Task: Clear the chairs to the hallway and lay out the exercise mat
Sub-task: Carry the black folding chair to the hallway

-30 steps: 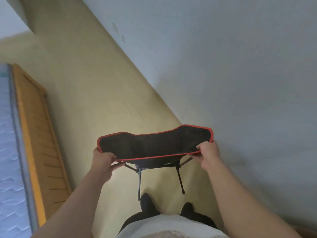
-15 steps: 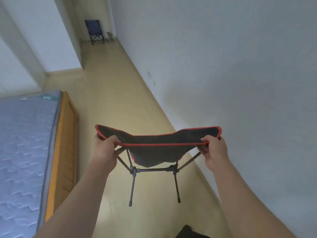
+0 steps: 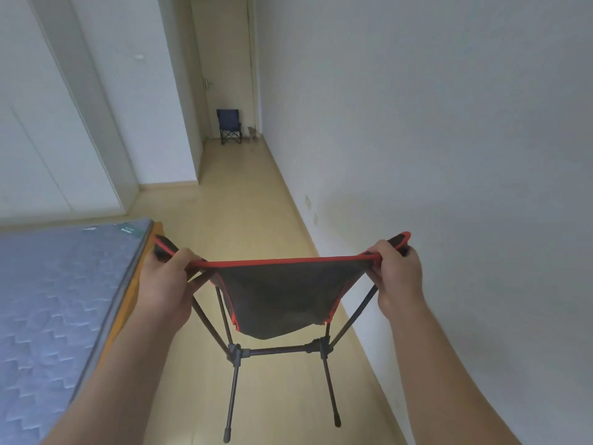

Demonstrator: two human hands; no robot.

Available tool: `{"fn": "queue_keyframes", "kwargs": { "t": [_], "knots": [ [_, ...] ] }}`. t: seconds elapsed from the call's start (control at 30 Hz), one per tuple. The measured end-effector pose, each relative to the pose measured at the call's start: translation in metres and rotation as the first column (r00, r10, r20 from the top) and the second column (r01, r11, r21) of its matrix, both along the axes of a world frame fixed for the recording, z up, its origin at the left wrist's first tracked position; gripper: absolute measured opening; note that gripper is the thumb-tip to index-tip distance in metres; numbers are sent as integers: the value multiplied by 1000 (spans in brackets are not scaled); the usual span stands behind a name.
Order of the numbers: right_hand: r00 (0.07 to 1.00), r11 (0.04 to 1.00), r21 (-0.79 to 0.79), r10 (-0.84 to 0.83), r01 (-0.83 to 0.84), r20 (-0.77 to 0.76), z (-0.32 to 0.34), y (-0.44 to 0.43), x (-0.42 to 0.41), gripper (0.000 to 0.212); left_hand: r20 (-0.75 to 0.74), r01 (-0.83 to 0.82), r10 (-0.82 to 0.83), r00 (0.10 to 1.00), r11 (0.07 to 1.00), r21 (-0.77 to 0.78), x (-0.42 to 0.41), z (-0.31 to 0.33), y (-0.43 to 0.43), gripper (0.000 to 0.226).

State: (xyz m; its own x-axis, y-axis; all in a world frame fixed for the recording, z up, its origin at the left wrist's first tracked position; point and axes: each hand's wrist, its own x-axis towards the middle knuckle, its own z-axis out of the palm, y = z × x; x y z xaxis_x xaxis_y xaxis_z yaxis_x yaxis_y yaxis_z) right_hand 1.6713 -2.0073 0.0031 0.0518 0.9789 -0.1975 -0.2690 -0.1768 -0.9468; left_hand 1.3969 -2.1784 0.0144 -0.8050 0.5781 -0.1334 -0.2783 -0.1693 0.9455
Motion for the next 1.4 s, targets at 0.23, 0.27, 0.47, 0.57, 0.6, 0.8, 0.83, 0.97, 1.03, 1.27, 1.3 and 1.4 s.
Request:
{"fn": "queue_keyframes", "kwargs": {
  "t": [0.23, 0.27, 0.47, 0.57, 0.6, 0.8, 0.83, 0.97, 1.03, 1.27, 1.3, 1.4],
  "knots": [
    [997, 996, 42, 82, -82, -13, 28, 69, -13, 34, -71, -18, 23, 997, 997, 69, 2, 37, 43, 22],
    [995, 994, 49, 100, -98, -21, 31, 80, -15, 32, -70, -31, 37, 997, 997, 76, 1, 38, 51, 22],
    [986, 982, 91, 165, -164, 2, 37, 125, -24, 38, -91, -29, 38, 995, 995, 94, -6, 41, 83, 33],
    [981, 975, 106, 194, -195, 21, 41, 148, -34, 38, -84, -52, 60, 995, 994, 98, -16, 43, 100, 29],
    [979, 973, 110, 201, -202, 24, 42, 154, -37, 37, -82, -48, 56, 995, 994, 98, -19, 43, 104, 28],
    [973, 969, 96, 227, -229, 32, 39, 201, -78, 32, -63, -65, 71, 996, 993, 95, -58, 39, 148, 30],
    [973, 969, 94, 226, -228, 33, 39, 207, -86, 32, -62, -61, 67, 996, 994, 92, -65, 38, 155, 24],
    [975, 972, 83, 215, -220, 63, 32, 242, -129, 26, -60, -73, 78, 995, 993, 88, -111, 28, 193, 25],
    [976, 975, 77, 204, -210, 77, 29, 257, -150, 26, -66, -77, 83, 994, 994, 79, -133, 24, 213, 23],
    [984, 986, 45, 159, -163, 74, 25, 319, -242, 36, -41, -49, 51, 998, 997, 53, -233, 19, 288, 24],
    [985, 986, 47, 157, -161, 73, 25, 330, -259, 38, -40, -40, 42, 998, 998, 51, -251, 21, 302, 25],
    [986, 988, 41, 142, -146, 81, 24, 355, -294, 42, -44, -33, 34, 998, 999, 34, -287, 27, 331, 22]
  ]
}}
